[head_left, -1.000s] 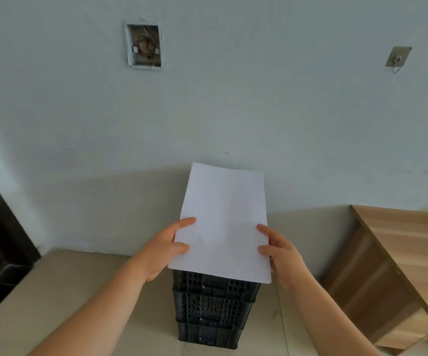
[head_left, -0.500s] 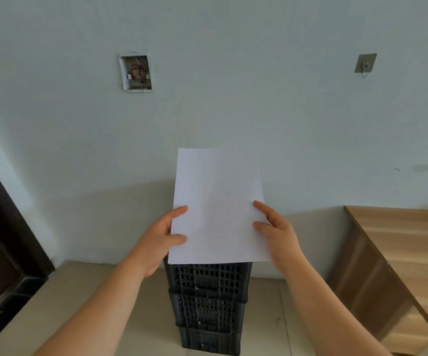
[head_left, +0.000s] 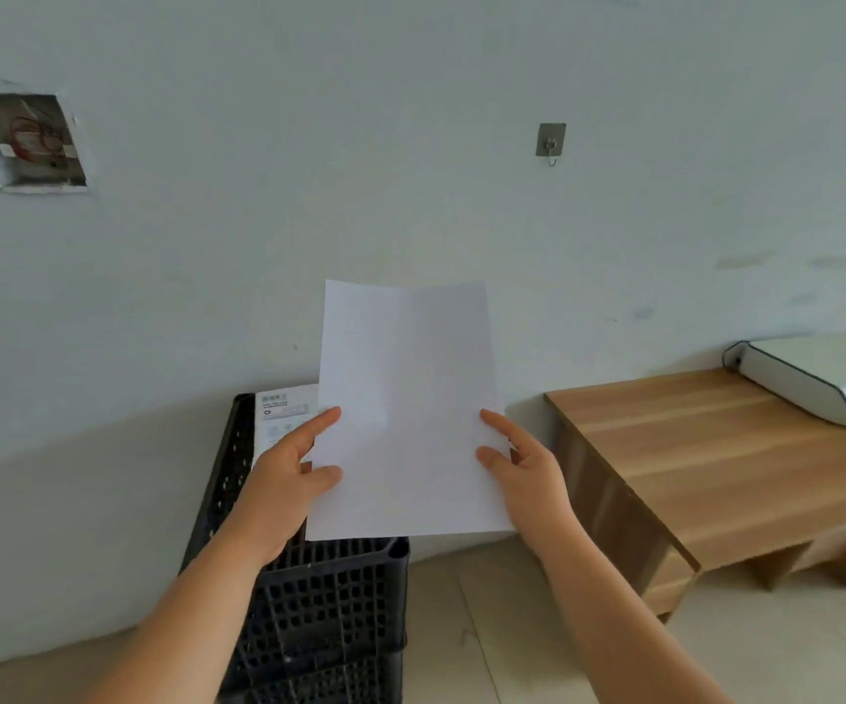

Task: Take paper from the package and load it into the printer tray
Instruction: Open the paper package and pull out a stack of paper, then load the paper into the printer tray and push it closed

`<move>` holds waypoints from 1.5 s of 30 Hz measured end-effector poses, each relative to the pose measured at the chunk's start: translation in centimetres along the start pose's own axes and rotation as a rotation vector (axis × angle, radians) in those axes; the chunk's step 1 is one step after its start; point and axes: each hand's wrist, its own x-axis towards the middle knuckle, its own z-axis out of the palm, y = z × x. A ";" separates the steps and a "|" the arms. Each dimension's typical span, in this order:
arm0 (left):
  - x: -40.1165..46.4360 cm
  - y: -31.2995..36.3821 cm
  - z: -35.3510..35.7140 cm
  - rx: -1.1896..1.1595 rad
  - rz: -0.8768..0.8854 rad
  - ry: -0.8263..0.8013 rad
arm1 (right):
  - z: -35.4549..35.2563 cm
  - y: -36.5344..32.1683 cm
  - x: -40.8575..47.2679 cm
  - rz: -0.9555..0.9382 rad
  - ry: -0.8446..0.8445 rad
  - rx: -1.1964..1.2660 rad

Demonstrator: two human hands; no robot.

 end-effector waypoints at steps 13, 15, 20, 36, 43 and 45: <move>7.9 4.5 21.4 -0.140 0.132 -0.520 | -18.6 0.5 -3.5 0.017 0.618 -0.150; 7.7 5.2 25.7 -0.178 0.129 -0.574 | -22.4 0.7 -4.7 0.006 0.673 -0.137; 6.3 8.0 36.9 -0.198 0.179 -0.752 | -32.6 0.1 -8.6 -0.037 0.800 -0.166; 3.1 16.2 66.5 -0.300 0.181 -1.028 | -58.6 0.8 -13.5 -0.088 1.075 -0.137; 5.5 17.9 80.1 -0.325 0.275 -1.116 | -68.9 0.7 -11.7 -0.064 1.207 -0.233; 6.2 19.2 84.1 -0.332 0.302 -1.154 | -72.0 0.3 -11.2 -0.052 1.250 -0.253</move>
